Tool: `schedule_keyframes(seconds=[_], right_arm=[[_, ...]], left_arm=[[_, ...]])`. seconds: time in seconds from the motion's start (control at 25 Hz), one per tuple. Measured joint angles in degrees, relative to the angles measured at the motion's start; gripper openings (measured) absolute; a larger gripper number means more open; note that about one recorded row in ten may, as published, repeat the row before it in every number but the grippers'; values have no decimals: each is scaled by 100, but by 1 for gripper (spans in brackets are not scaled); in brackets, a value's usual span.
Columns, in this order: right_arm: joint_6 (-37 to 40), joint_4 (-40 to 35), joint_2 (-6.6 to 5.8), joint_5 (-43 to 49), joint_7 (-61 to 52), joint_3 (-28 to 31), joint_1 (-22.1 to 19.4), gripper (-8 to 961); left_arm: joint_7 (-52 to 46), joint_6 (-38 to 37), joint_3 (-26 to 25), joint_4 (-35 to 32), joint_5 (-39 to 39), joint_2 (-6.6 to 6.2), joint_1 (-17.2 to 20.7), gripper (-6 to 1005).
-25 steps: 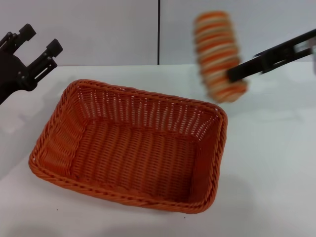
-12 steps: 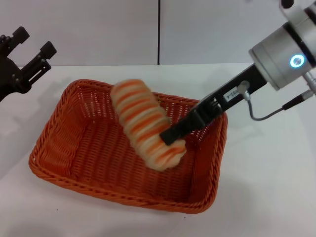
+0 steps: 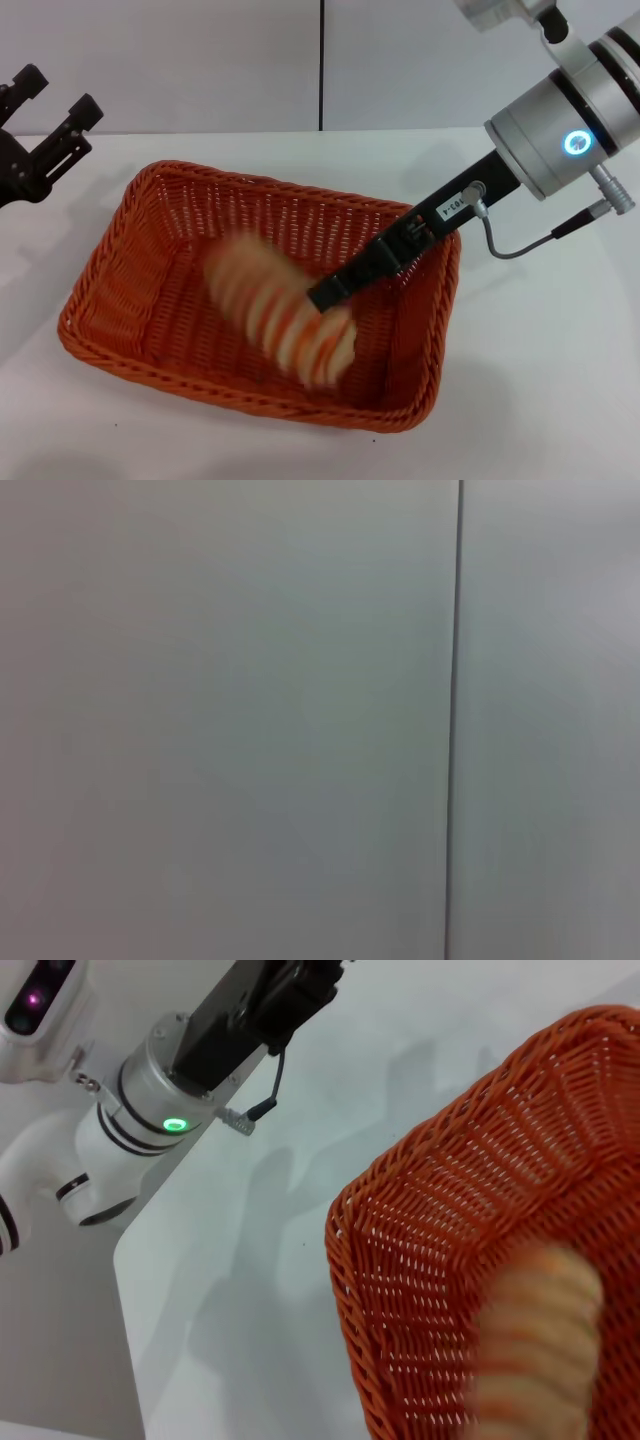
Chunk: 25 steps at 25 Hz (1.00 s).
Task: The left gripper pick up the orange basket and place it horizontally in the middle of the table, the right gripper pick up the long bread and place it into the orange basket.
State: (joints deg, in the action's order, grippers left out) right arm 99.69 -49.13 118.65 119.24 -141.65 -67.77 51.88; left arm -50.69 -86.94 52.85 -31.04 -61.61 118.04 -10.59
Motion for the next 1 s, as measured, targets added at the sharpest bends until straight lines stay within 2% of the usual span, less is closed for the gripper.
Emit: schedule_keyframes(seconds=[0.08, 0.28, 0.32, 0.36, 0.44, 0.52, 0.56, 0.6, 0.64, 0.68, 0.72, 0.76, 0.8, 0.92, 0.96, 1.0], right_arm=[[-1, -14, -5, 8, 2, 8, -17, 216], [89, -153, -40, 22, 136, 245, -137, 425], [158, -281, -51, 13, 228, 370, -214, 539], [278, -697, -69, -111, 512, 729, -495, 653], [319, -909, -68, -224, 686, 930, -653, 658], [378, -1312, -64, -628, 1146, 1371, -1091, 663], [332, -1584, -66, -962, 1650, 1738, -1536, 665], [332, -1584, -66, -962, 1650, 1738, -1536, 668], [245, -1691, -55, -1103, 1944, 1938, -1776, 670], [9, -1726, -4, -1408, 2596, 2332, -2227, 672], [9, -1726, -4, -1408, 2596, 2332, -2227, 675], [-252, -1398, 29, -2011, 3485, 2676, -2670, 677], [-252, -1398, 29, -2011, 3485, 2676, -2670, 680], [-532, -642, 24, -3034, 4687, 2972, -3157, 682], [-732, 5, 27, -3699, 5636, 3264, -3421, 682], [-732, 5, 27, -3699, 5636, 3264, -3421, 682]], left_arm=[[-1, -5, -3, -1, 1, 0, 21, 757], [-4, -51, -66, -5, 0, 0, 57, 757], [5, -63, -92, -3, 1, 0, 61, 757], [8, -67, -169, 20, 0, 0, 79, 757], [10, -68, -220, 32, 0, 1, 105, 757], [14, -71, -275, 36, 0, 3, 131, 757], [82, -129, -452, 35, 0, 12, 255, 757], [82, -129, -452, 35, 0, 12, 255, 757], [147, -175, -496, 36, 0, 13, 305, 757], [283, -253, -578, 37, 0, 15, 403, 757], [283, -253, -578, 37, 0, 15, 403, 757], [348, -307, -685, 49, 2, 28, 488, 757], [348, -307, -685, 49, 2, 28, 488, 757], [520, -434, -861, 226, 8, 37, 582, 757], [826, -554, -1029, 501, 10, 27, 596, 757], [826, -554, -1029, 501, 10, 27, 596, 757]])
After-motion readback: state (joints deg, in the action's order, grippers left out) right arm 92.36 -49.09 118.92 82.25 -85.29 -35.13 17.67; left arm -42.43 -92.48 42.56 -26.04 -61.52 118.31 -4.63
